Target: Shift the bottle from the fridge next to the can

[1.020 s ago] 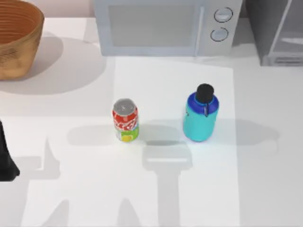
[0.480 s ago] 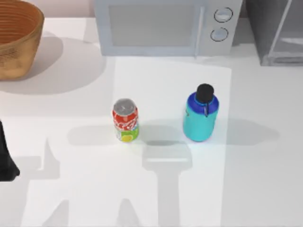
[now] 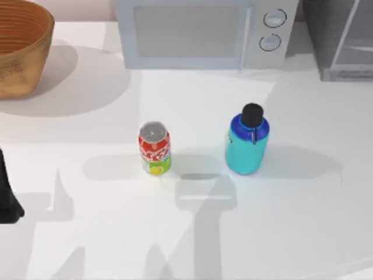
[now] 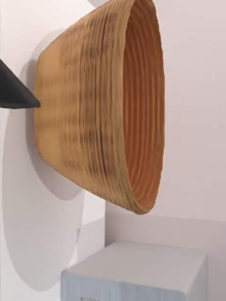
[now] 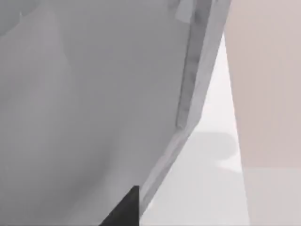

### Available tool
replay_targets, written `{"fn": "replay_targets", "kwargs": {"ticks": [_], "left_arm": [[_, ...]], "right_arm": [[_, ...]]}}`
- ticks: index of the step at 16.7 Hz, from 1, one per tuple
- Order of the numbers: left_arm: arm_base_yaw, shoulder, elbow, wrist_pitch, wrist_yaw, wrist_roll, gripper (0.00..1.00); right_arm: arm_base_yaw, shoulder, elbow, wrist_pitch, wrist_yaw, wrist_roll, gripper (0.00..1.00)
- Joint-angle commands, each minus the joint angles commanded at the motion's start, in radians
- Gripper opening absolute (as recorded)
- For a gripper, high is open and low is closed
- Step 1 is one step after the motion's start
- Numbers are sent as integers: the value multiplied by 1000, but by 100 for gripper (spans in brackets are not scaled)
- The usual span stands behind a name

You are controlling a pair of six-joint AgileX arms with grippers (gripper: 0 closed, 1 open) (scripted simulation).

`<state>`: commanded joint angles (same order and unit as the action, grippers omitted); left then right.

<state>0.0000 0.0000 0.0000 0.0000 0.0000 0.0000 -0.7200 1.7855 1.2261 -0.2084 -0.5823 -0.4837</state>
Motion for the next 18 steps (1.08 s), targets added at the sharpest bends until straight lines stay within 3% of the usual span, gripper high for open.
{"fn": "replay_targets", "kwargs": {"ticks": [6, 9, 12, 18], "left_arm": [[0, 0, 0, 0, 0, 0, 100], [0, 0, 0, 0, 0, 0, 100], [0, 0, 0, 0, 0, 0, 100], [0, 0, 0, 0, 0, 0, 100]], "right_arm": [[459, -94, -137, 161, 334, 285, 100], [624, -142, -200, 230, 476, 407, 100], [692, -168, -232, 264, 543, 467, 100], [678, -148, -221, 258, 551, 465, 100]]}}
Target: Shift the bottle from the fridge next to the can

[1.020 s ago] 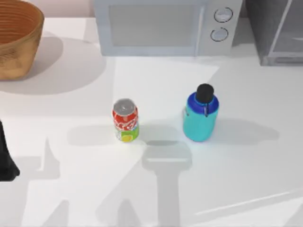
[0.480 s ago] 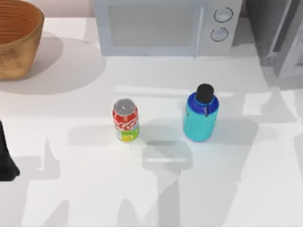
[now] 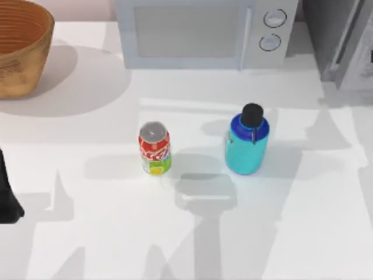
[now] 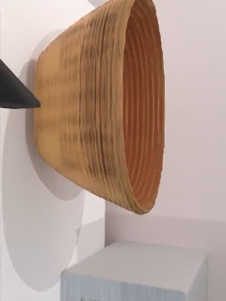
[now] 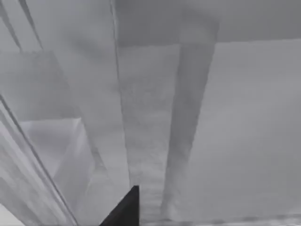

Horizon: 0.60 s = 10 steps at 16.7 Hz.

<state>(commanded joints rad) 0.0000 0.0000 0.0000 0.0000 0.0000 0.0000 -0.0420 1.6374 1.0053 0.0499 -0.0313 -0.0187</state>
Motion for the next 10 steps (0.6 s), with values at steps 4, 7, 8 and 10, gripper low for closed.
{"fn": "replay_targets", "kwargs": {"ticks": [4, 7, 8, 10], "left_arm": [[0, 0, 0, 0, 0, 0, 100], [0, 0, 0, 0, 0, 0, 100], [0, 0, 0, 0, 0, 0, 100], [0, 0, 0, 0, 0, 0, 100]], "right_arm": [[4, 134, 153, -32, -1, 0, 100], [4, 250, 313, -62, 2, 1, 100], [3, 283, 358, -70, 4, 1, 100], [3, 330, 418, -83, 6, 2, 100]]}}
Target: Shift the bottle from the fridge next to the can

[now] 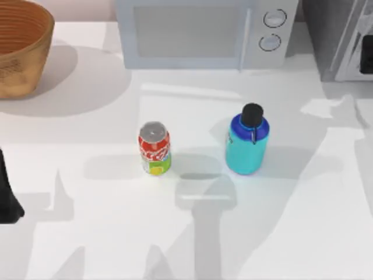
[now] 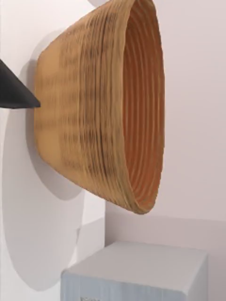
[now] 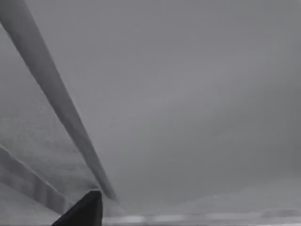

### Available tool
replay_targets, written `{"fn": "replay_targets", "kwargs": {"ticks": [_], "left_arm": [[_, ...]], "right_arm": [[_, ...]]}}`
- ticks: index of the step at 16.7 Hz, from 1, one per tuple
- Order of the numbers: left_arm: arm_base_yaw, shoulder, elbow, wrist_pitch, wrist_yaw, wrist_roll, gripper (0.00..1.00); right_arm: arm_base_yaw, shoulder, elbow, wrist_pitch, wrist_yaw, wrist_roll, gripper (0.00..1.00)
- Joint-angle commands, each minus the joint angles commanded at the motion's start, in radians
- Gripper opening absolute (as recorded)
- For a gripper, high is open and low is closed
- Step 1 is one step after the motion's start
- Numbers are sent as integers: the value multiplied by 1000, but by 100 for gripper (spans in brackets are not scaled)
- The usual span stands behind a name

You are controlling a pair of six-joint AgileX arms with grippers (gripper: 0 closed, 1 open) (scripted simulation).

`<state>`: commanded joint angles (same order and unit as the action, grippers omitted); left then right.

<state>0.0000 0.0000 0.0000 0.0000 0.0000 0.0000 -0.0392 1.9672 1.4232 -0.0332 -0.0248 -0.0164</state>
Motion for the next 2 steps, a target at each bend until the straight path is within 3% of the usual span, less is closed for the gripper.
{"fn": "replay_targets", "kwargs": {"ticks": [2], "left_arm": [[0, 0, 0, 0, 0, 0, 100]], "right_arm": [[0, 15, 17, -4, 1, 0, 100]]}}
